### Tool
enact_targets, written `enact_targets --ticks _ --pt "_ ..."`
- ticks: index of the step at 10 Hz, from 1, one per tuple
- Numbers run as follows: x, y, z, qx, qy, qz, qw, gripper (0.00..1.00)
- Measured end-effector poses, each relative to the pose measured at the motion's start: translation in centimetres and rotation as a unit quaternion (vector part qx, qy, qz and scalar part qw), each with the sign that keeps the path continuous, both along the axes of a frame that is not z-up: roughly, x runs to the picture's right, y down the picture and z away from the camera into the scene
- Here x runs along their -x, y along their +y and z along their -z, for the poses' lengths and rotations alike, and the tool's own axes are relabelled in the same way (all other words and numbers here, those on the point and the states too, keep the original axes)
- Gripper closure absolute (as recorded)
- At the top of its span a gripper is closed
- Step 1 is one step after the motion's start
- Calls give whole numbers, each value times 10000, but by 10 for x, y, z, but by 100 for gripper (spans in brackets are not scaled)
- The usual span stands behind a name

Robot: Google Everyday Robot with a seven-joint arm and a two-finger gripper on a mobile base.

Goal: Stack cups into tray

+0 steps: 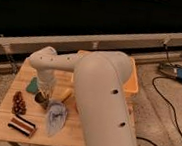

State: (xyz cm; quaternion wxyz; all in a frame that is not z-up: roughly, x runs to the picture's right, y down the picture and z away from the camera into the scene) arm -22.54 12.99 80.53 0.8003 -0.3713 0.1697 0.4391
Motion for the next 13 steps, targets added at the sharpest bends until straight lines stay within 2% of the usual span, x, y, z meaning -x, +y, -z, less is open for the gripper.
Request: enact_targets --ticks 2,4,8,10,11,12,13 --pt "3 -16 11 -99 -114 -147 9998 100" --pt "0 -42 18 -226 -178 -297 9991 100" --pt "-36 -99 11 -385 30 -620 9973 100" --pt "-69 -132 15 -524 178 -936 9941 100" --pt "-81 -142 19 -586 227 -1040 9926 100" --pt "-102 -158 28 -701 339 -1208 9896 100" --pt "-114 -165 32 -782 413 -1312 9874 100"
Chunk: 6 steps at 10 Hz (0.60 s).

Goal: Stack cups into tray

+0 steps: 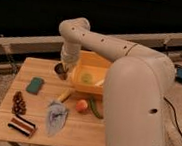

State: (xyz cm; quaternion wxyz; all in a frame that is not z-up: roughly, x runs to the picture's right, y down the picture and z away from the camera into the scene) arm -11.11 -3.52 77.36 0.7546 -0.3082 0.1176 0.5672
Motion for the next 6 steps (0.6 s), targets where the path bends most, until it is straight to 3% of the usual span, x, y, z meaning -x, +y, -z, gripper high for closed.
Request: enact_targets --ticks 3,6 --pt "-34 -21 10 -210 309 -240 9990 100" --pt "-75 -30 -3 -209 781 -376 9960 100"
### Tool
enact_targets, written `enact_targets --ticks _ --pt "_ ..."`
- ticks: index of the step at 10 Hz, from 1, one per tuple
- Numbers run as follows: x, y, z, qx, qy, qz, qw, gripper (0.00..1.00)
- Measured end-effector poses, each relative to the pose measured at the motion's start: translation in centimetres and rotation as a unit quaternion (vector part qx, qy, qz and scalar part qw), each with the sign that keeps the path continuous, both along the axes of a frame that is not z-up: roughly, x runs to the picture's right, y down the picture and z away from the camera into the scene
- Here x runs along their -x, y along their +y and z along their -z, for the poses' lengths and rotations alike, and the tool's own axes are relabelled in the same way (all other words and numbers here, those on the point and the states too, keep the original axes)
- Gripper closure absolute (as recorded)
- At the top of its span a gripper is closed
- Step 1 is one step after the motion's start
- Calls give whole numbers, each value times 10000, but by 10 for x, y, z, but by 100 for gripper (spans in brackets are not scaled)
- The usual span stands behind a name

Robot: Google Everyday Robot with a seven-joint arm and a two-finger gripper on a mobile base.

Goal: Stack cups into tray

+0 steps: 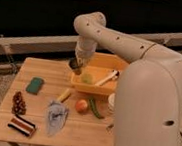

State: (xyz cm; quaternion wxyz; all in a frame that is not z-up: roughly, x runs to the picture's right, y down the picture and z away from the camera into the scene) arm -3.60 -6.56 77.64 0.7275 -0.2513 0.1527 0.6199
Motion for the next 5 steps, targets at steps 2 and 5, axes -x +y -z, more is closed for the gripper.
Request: enact_targets --ticks 2,5 --pt "-11 3 -15 87 169 -70 9998 100" --pt "-13 19 -43 288 286 -267 9988 100"
